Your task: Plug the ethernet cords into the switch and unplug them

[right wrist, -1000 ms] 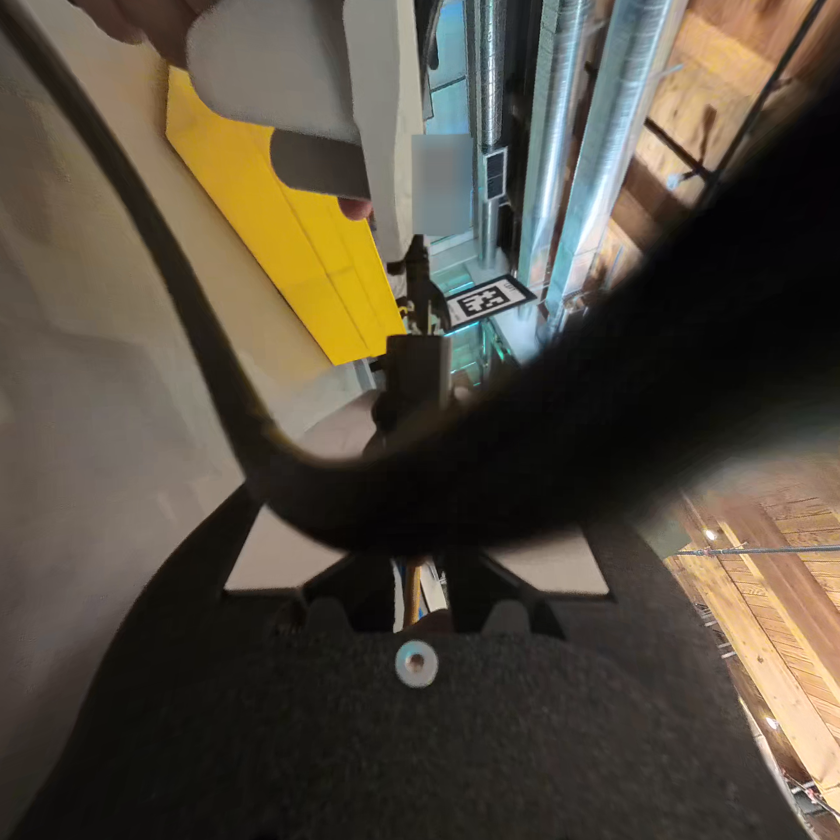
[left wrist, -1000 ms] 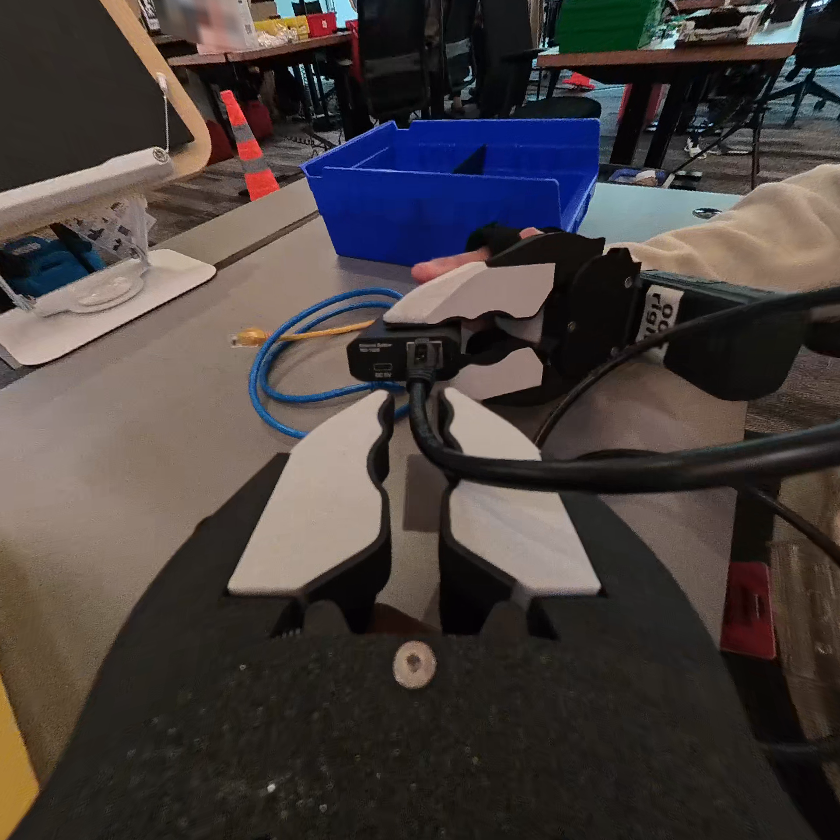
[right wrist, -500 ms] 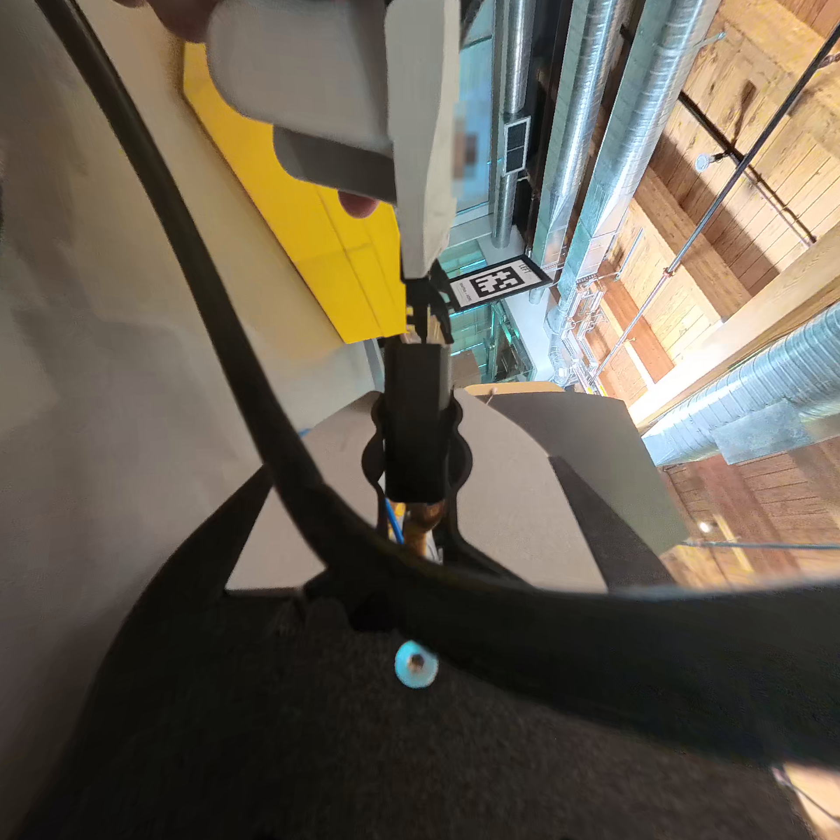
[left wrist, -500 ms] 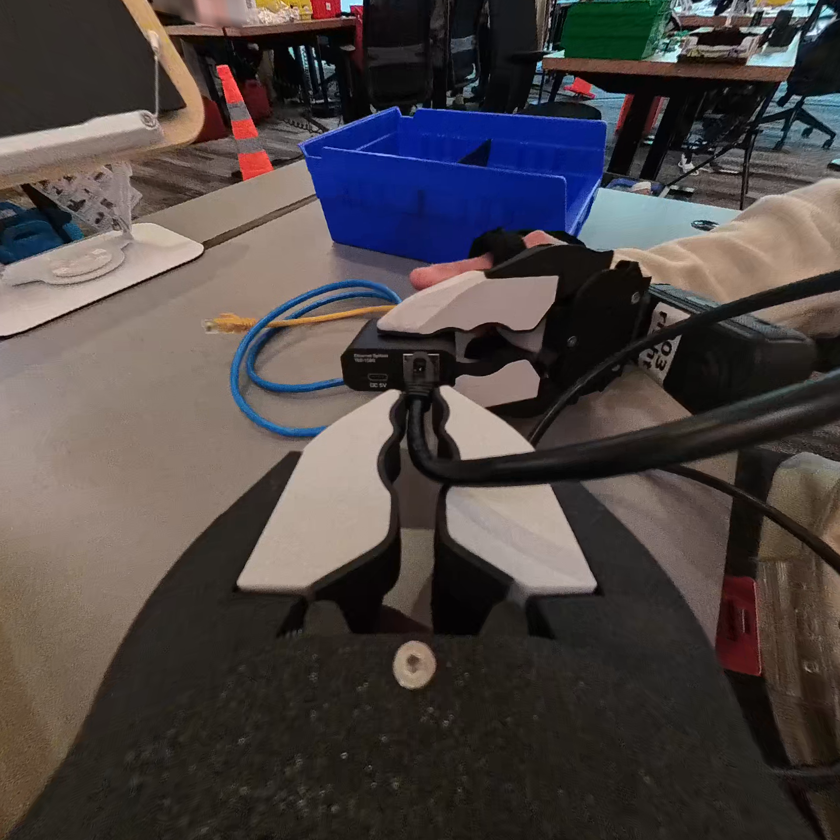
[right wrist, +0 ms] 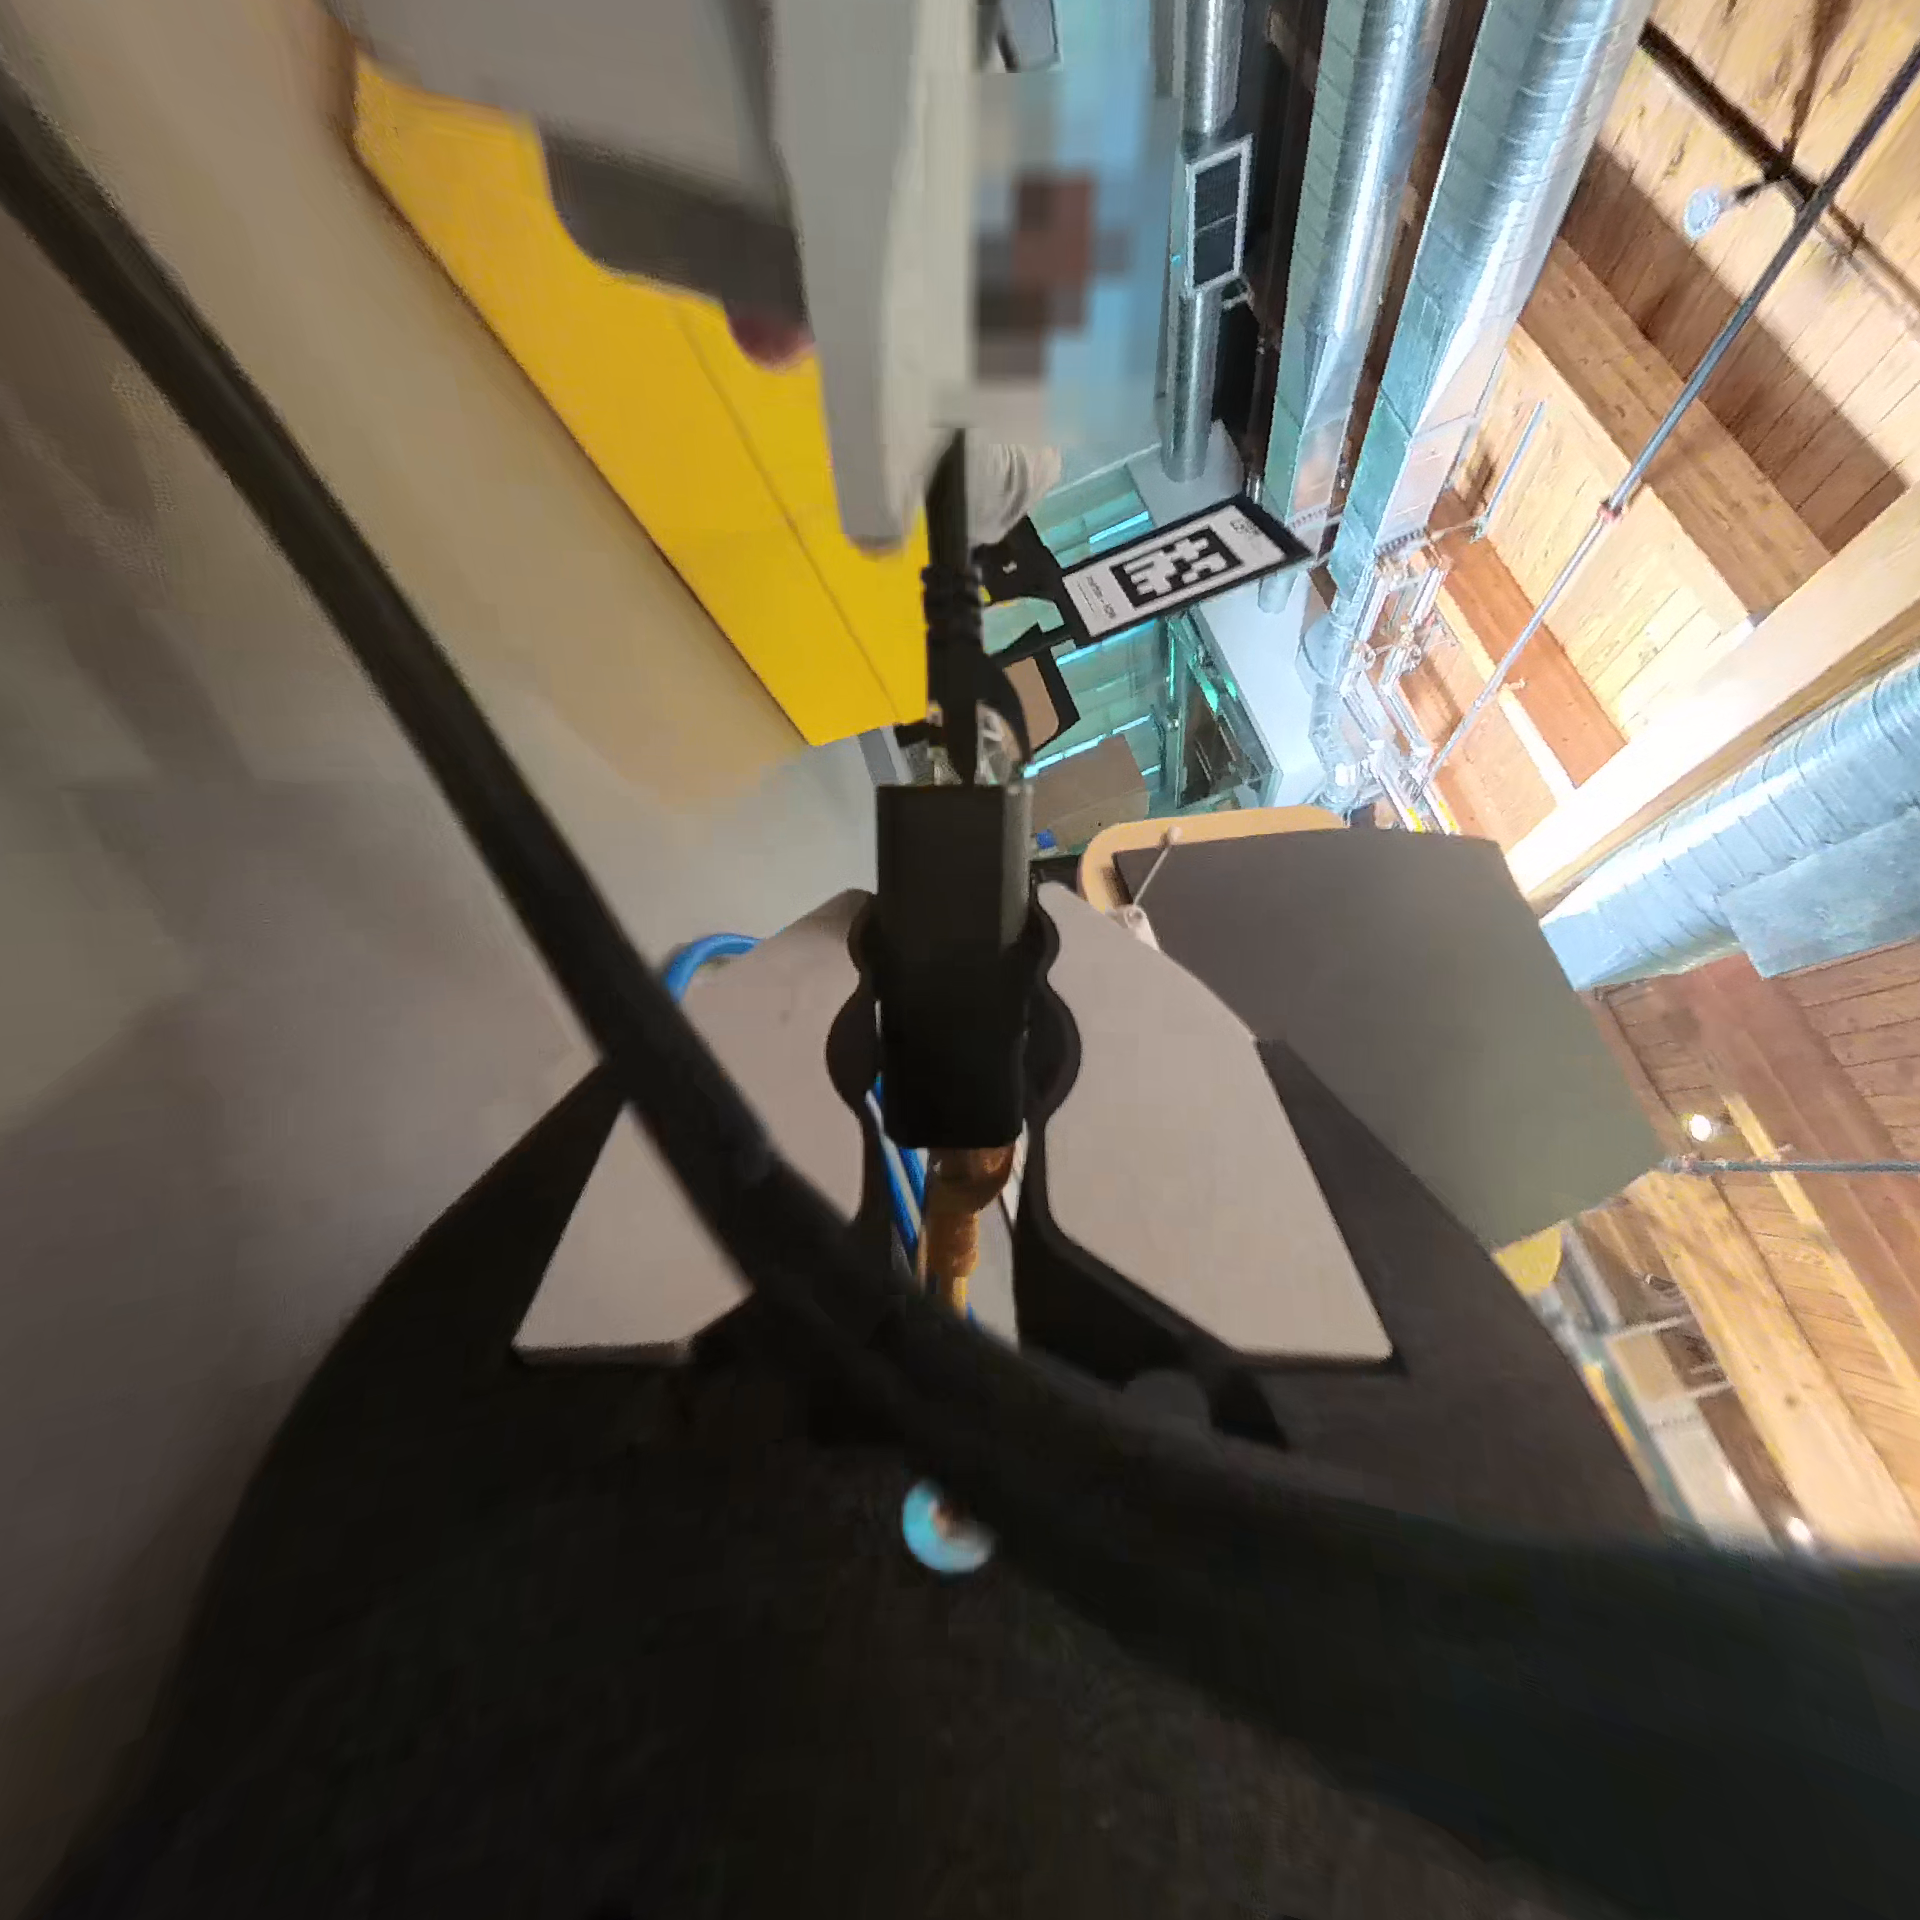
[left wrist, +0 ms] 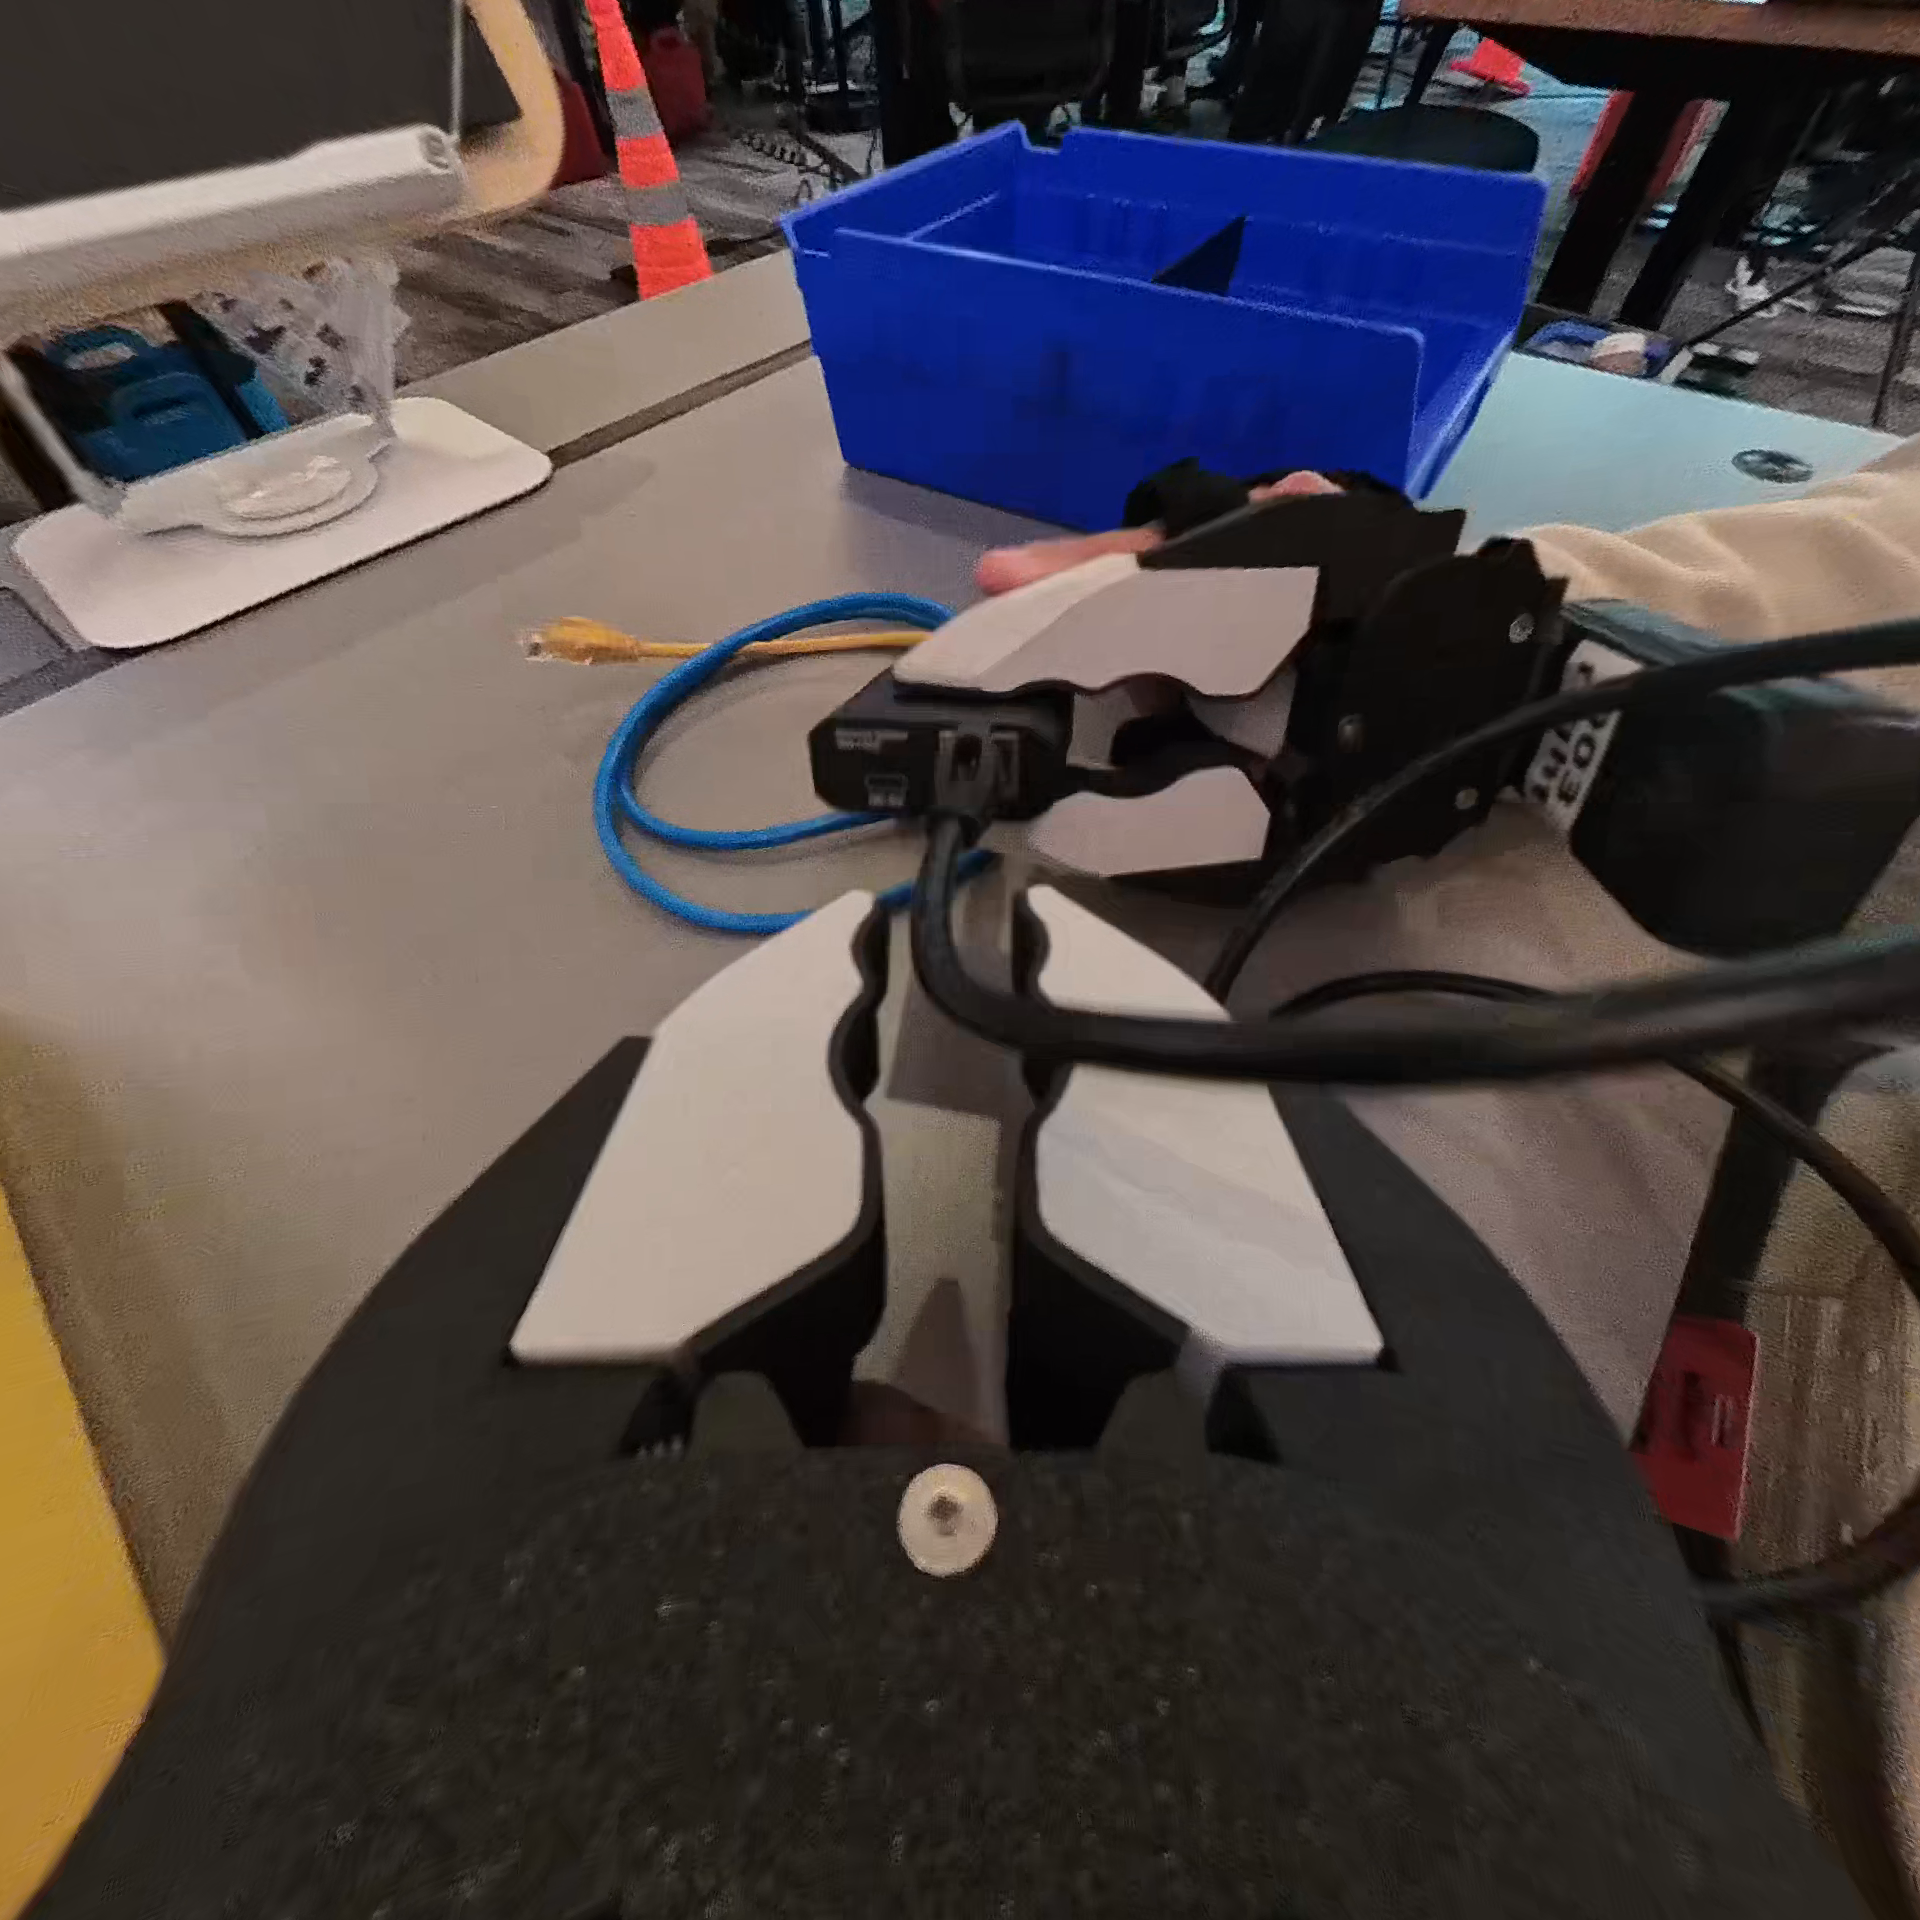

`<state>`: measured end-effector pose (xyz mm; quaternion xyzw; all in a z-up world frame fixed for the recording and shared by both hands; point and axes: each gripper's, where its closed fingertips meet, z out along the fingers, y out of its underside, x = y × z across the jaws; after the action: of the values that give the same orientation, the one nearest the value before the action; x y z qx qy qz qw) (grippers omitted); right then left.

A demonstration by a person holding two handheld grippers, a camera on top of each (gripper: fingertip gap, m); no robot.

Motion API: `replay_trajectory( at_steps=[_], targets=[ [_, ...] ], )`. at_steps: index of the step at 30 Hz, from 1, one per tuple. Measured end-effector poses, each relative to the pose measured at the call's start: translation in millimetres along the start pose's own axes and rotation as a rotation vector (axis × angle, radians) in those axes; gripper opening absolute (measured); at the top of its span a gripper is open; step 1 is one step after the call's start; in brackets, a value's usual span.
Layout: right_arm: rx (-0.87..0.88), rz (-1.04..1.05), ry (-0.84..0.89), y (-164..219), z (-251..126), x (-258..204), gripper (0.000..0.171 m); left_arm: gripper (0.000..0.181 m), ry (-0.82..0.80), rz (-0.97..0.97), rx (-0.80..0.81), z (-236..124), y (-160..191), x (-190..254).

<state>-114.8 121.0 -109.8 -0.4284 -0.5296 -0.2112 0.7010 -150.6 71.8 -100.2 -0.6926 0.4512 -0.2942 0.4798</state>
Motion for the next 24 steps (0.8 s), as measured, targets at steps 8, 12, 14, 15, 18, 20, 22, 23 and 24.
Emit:
replay_trajectory(
  at_steps=[8, 12, 14, 15, 18, 20, 22, 23, 24],
  targets=[
    [-0.164, 0.245, 0.047, 20.7, 16.1, 100.7, 0.023, 0.024, -0.173, -0.128, -0.057, -54.9, 53.0, -12.9],
    [-0.205, 0.346, 0.100, 16.5, 25.8, 208.3, 0.024, 0.021, -0.230, -0.048, -0.080, -62.6, 56.2, -19.8],
    [-0.219, 0.343, 0.165, 17.7, 24.1, 269.5, 0.023, 0.020, -0.247, -0.035, -0.106, -62.5, 61.6, -21.7],
    [-0.231, 0.320, 0.207, 20.3, 21.1, 300.9, 0.023, 0.020, -0.258, -0.033, -0.127, -62.4, 65.5, -22.8],
    [-0.344, 0.207, 0.295, 45.5, 9.5, 383.5, 0.024, 0.019, -0.267, -0.021, -0.143, -63.8, 66.4, -21.9],
    [-0.402, 0.172, 0.352, 69.8, -0.7, 429.4, 0.023, 0.018, -0.260, -0.010, -0.116, -65.5, 60.1, -18.8],
    [-0.502, 0.156, 0.370, 101.5, -12.8, 461.2, 0.023, 0.017, -0.254, -0.003, -0.106, -66.1, 56.9, -16.6],
    [-0.534, 0.180, 0.370, 115.0, -19.1, 471.7, 0.024, 0.017, -0.250, -0.001, -0.110, -65.6, 57.3, -15.7],
    [-0.552, 0.217, 0.367, 126.7, -25.2, 478.9, 0.024, 0.017, -0.249, 0.002, -0.117, -64.9, 58.3, -15.3]
  ],
)
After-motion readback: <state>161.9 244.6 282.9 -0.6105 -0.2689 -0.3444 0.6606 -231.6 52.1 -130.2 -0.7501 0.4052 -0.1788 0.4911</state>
